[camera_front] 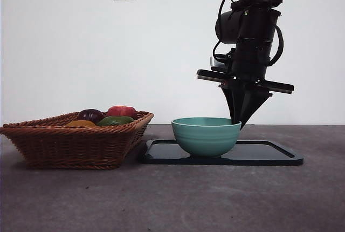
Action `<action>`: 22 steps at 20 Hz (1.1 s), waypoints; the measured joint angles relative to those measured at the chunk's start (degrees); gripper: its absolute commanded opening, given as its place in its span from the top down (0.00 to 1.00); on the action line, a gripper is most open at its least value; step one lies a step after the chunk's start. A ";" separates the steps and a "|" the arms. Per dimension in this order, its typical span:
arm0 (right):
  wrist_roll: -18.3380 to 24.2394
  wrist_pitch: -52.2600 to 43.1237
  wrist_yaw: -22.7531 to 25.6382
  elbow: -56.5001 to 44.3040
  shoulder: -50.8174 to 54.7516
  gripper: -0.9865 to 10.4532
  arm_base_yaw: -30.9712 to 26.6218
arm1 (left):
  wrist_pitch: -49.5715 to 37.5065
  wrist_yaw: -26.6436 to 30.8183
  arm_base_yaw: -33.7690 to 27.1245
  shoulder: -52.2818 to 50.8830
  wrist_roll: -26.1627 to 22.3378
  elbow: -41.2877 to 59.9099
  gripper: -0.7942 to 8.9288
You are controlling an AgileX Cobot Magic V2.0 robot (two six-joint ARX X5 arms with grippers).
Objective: Pick up the wifruite, put it on the bowl, pick up the plate, put it on desk
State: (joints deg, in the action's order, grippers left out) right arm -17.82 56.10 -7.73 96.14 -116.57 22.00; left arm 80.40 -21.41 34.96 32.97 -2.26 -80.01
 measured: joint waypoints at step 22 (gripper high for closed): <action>4.55 20.28 2.86 0.52 32.68 0.91 16.31 | 0.00 0.00 0.00 0.00 -0.26 0.00 0.34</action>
State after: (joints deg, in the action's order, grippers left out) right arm -13.28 76.38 -4.86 96.66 -83.90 38.30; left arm 80.40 -21.41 34.96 32.97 -2.52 -80.01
